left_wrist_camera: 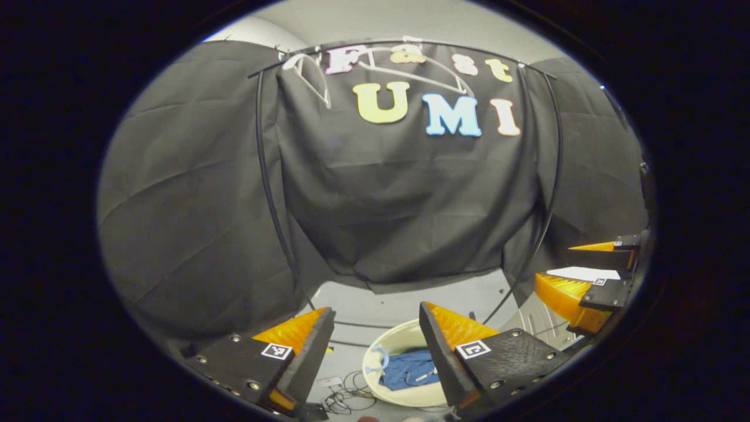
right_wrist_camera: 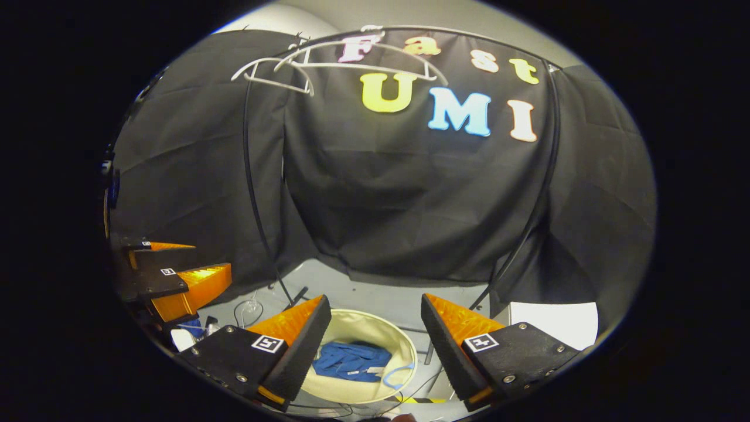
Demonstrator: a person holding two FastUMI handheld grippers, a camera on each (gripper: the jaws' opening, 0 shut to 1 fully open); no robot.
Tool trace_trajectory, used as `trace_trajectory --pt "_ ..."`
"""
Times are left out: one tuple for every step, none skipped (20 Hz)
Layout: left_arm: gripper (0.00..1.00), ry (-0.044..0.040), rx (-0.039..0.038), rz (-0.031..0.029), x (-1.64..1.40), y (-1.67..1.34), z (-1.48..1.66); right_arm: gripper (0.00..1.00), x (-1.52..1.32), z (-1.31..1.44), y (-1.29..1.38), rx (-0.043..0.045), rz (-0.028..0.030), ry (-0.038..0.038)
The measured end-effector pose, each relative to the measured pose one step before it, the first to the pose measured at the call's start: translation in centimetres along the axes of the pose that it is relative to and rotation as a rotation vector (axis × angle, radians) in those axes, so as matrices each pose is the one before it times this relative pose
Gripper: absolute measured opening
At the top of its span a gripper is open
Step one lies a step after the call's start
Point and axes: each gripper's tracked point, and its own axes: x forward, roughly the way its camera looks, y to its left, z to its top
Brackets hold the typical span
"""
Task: Grasp the clothes on the hanger with both hands and then place them into the laundry hamper below.
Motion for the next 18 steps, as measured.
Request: trace_trajectory --pt "0.85 -0.03782 -0.00190 -0.00321 -0.710 0.142 1.765 0.96 -0.736 1.089 -0.336 0.00372 -0.00410 -0.02156" --pt "0.85 -0.03695 0.00421 -0.00724 -0.770 -0.028 1.812 0.96 -0.824 1.454 -0.398 0.00556 -0.00131 -0.03105" --pt "0.84 -0.03667 0.00836 0.00012 -0.820 0.059 1.899 0.96 -0.784 1.546 -0.738 0.00077 -0.01071 -0.03456" --pt "0.84 -0.03071 0.00617 -0.00243 -0.630 -0.043 1.875 0.96 -1.150 1.408 -1.072 0.00141 -0.01557 -0.03349" --pt "0.84 -0.03350 0.00179 -0.00559 -0.762 -0.448 1.644 0.96 -1.148 1.539 -1.067 0.00519 -0.01678 -0.02939" --pt "0.84 -0.03746 -0.00111 0.00160 -0.852 -0.487 1.992 0.96 -1.090 1.338 -1.003 0.01360 -0.01482 -0.03068" --pt "0.84 -0.04169 -0.00149 0.00102 -0.502 -0.426 1.875 0.96 -1.103 1.248 -1.070 0.01645 -0.01544 -0.03199" --pt "0.84 -0.02624 0.00227 -0.00207 -0.487 -0.332 1.025 0.96 -1.051 1.232 -1.135 0.01058 -0.01461 -0.02598" --pt "0.84 -0.02758 0.00191 0.00457 -0.647 -0.269 1.192 0.96 -1.313 1.155 -1.286 0.00916 -0.01700 -0.02592" --pt "0.84 -0.02621 -0.00649 -0.00482 -0.732 -0.543 1.032 0.96 -1.030 1.026 -1.078 0.00677 -0.01597 -0.02165" --pt "0.84 -0.01611 -0.01132 -0.00818 -0.991 -0.595 0.773 0.95 -1.013 0.954 -0.984 0.00829 -0.01225 -0.02601" --pt "0.84 -0.00678 -0.00879 -0.00843 -1.292 -0.691 0.410 0.96 -1.339 0.876 -1.016 0.01064 -0.01323 -0.02066" --pt "0.84 -0.00376 -0.00165 -0.00108 -1.053 -0.486 0.442 0.94 -1.012 0.611 -0.980 0.00843 -0.01028 -0.01981" --pt "0.84 -0.00526 0.00089 0.00099 -0.965 -0.461 0.463 0.96 -0.990 0.543 -0.787 0.00303 -0.00575 -0.01494" --pt "0.84 -0.01207 0.00597 -0.00069 -1.034 -0.369 0.692 0.96 -0.821 0.472 -0.718 0.00078 -0.00541 -0.01449" --pt "0.84 -0.01715 0.01110 0.00591 -0.933 -0.435 0.811 0.96 -0.790 0.461 -0.796 0.00172 -0.00764 -0.01457" --pt "0.84 -0.01729 0.01261 0.00882 -0.763 -0.157 0.801 0.96 -0.752 0.365 -1.035 0.00342 -0.01168 -0.01276" --pt "0.84 -0.01578 0.00871 0.00748 -0.649 -0.005 0.630 0.96 -0.653 0.166 -0.760 0.00878 -0.00916 -0.00786"
